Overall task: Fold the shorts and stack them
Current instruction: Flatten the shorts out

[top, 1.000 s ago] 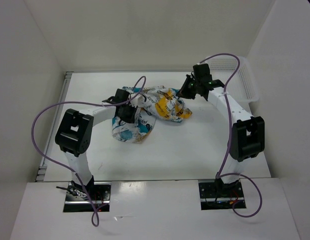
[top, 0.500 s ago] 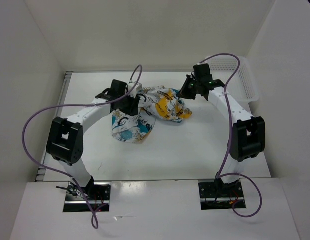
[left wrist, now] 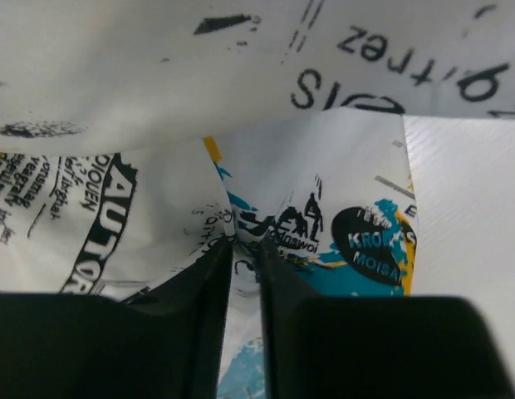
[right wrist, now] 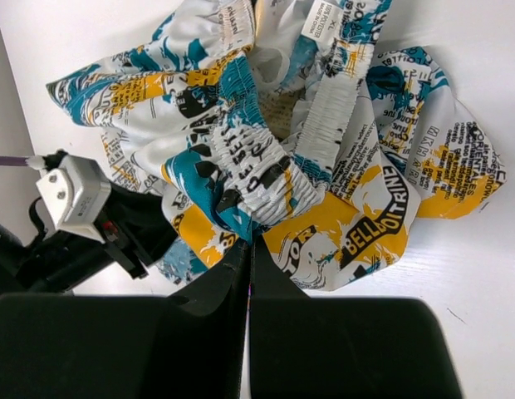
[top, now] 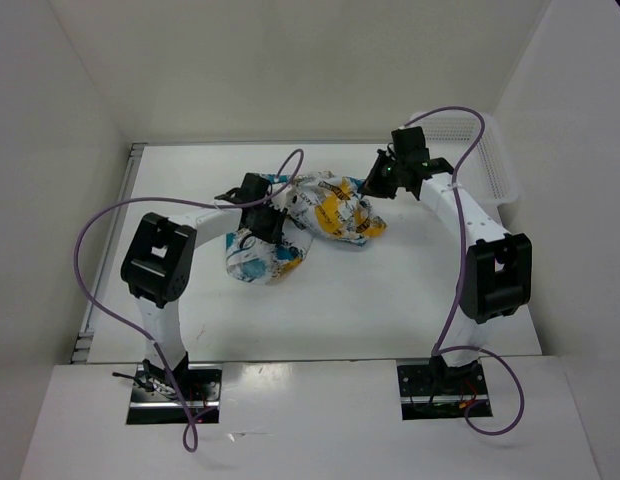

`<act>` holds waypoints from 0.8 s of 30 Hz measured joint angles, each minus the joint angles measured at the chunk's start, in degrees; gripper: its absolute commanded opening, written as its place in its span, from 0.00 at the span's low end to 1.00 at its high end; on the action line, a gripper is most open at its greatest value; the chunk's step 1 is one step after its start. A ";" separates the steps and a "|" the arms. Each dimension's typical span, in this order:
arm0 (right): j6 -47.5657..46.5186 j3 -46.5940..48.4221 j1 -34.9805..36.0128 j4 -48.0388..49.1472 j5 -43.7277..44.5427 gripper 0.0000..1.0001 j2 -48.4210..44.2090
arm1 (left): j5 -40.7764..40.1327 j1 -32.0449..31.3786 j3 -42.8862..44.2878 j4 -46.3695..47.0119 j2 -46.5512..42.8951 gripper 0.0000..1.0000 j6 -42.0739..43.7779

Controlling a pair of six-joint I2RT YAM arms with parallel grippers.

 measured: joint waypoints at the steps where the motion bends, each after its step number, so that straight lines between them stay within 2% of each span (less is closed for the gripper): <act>1: 0.00 0.00 -0.02 -0.07 0.02 0.00 0.00 | -0.09 0.00 0.50 0.13 0.17 0.15 -0.09; 2: 0.00 0.00 -0.04 -0.09 0.00 0.00 0.00 | -0.46 -0.02 0.81 0.11 0.20 0.02 0.20; 3: -0.02 0.00 -0.11 -0.15 -0.02 0.00 0.00 | -0.83 -0.02 1.03 -0.07 0.20 0.00 -0.13; 9: -0.46 0.00 -0.70 -0.50 0.00 0.00 -0.04 | -2.10 0.72 1.44 -2.64 -1.92 0.00 0.00; 16: -1.46 3.06 -1.38 -2.34 -0.11 0.00 -0.07 | -1.64 4.83 1.51 -6.01 -12.26 0.00 0.00; 20: -1.66 7.72 -2.36 -3.37 -0.42 0.00 -0.07 | -0.42 8.48 1.75 -8.76 -17.68 0.00 0.00; 24: -1.62 13.16 -4.50 -3.87 -1.20 0.00 0.00 | 1.40 14.73 4.22 -12.22 -20.17 0.00 0.02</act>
